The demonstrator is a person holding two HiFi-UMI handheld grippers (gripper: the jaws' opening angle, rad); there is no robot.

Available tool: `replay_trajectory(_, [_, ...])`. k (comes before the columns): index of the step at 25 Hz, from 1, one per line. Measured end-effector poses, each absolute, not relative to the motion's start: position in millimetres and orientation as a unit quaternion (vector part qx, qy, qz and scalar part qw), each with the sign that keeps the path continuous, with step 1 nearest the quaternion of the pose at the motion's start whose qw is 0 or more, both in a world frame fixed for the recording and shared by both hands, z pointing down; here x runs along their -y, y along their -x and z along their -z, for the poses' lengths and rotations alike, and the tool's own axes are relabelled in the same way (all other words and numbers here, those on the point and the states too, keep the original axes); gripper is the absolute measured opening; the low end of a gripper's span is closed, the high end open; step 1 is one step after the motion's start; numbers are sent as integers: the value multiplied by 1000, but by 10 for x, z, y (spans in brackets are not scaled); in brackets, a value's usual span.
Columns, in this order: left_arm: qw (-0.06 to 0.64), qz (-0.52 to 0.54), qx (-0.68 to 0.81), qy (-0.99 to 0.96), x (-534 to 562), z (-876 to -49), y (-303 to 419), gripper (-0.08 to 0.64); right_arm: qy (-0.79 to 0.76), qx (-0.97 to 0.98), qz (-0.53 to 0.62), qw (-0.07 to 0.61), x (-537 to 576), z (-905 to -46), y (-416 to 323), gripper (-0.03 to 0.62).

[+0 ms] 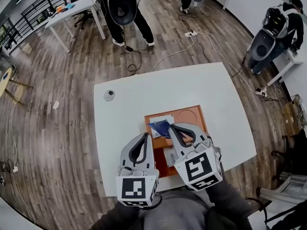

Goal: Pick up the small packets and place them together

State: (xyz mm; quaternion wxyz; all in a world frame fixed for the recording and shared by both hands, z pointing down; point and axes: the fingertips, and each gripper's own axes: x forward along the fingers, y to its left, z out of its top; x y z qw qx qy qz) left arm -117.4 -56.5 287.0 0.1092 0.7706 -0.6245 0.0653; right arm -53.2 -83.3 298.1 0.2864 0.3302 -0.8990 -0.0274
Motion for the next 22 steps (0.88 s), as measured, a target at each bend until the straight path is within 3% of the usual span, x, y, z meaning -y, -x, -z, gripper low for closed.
replay_trajectory(22, [152,-119,659,-727,987,-3318,1102,-3,-350,875,-37,333,1636,-3991,116,5])
